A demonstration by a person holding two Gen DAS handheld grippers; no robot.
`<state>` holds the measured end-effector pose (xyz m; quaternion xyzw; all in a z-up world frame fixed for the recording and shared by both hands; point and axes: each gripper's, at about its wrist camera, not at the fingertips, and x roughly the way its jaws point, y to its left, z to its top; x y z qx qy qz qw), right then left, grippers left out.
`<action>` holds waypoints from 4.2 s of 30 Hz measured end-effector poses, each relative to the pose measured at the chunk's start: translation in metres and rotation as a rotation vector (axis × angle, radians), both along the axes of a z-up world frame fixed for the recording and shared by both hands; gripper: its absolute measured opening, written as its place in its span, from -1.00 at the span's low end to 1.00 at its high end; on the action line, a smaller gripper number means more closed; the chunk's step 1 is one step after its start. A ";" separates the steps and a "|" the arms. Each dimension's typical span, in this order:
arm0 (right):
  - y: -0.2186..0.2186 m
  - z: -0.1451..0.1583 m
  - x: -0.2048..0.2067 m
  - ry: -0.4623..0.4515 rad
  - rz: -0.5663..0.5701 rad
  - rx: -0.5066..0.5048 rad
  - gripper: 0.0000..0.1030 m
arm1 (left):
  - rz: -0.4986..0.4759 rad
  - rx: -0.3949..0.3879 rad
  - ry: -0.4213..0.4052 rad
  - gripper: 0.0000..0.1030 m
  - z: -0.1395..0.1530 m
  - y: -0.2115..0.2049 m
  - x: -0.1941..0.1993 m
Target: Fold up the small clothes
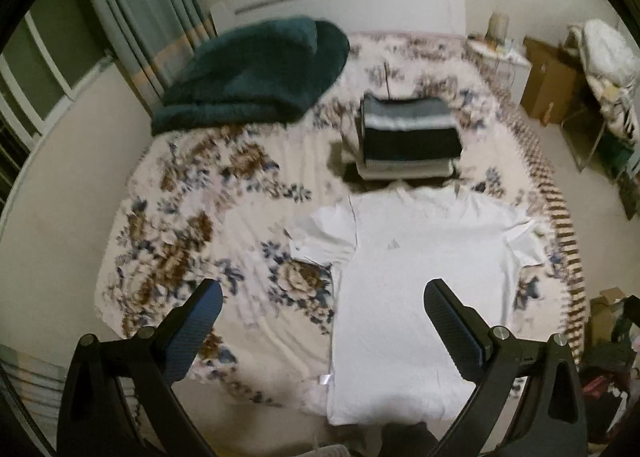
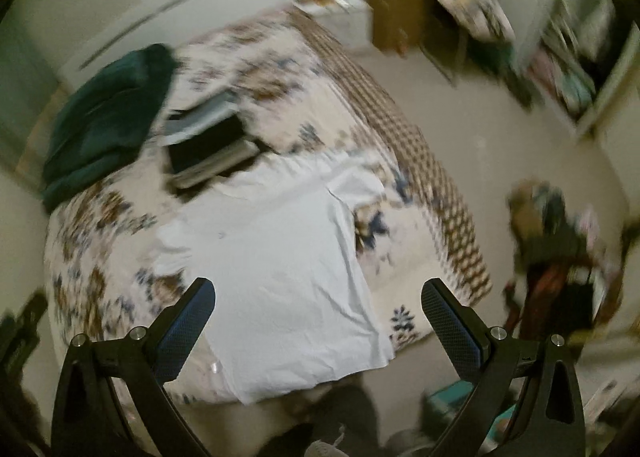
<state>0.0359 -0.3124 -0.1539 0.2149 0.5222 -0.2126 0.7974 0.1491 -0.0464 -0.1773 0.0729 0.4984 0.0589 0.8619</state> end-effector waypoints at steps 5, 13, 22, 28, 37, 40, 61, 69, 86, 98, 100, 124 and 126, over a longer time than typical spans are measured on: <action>-0.104 -0.142 0.041 0.041 -0.190 0.174 0.97 | 0.078 0.050 0.093 1.00 -0.096 -0.017 0.052; -0.222 -0.331 0.121 0.002 -0.398 0.382 0.66 | 0.203 0.024 0.246 1.00 -0.242 -0.038 0.121; -0.269 -0.448 0.176 -0.195 -0.573 0.615 0.58 | 0.260 -0.062 0.319 1.00 -0.345 -0.053 0.160; -0.269 -0.426 0.172 -0.269 -0.594 0.537 -0.92 | 0.254 -0.087 0.334 1.00 -0.359 -0.062 0.169; -0.263 -0.412 0.140 -0.201 -0.569 0.526 -0.27 | 0.224 -0.081 0.314 1.00 -0.353 -0.057 0.173; -0.268 -0.426 0.136 -0.264 -0.612 0.612 0.29 | 0.229 -0.079 0.314 1.00 -0.356 -0.050 0.172; 0.047 -0.386 0.270 0.091 0.646 -0.246 -0.88 | 0.384 -0.021 0.262 1.00 -0.346 0.058 0.121; 0.034 -0.380 0.226 0.128 0.567 0.022 -0.20 | 0.418 -0.034 0.267 1.00 -0.351 0.102 0.106; -0.036 -0.388 0.206 0.159 0.118 0.166 0.17 | 0.660 -0.756 0.193 0.31 -0.402 0.200 0.175; -0.023 -0.373 0.219 0.154 0.144 0.110 0.17 | 0.270 -0.467 -0.077 -0.93 -0.313 0.121 0.206; -0.026 -0.370 0.215 0.151 0.142 0.110 0.17 | 0.135 -0.417 -0.077 -0.93 -0.304 0.082 0.206; 0.060 -0.392 0.336 0.130 0.444 0.412 0.28 | 0.175 -0.216 0.122 0.64 -0.356 0.088 0.166; 0.079 -0.406 0.352 0.156 0.481 0.426 0.25 | 0.194 -0.208 0.100 0.65 -0.353 0.098 0.169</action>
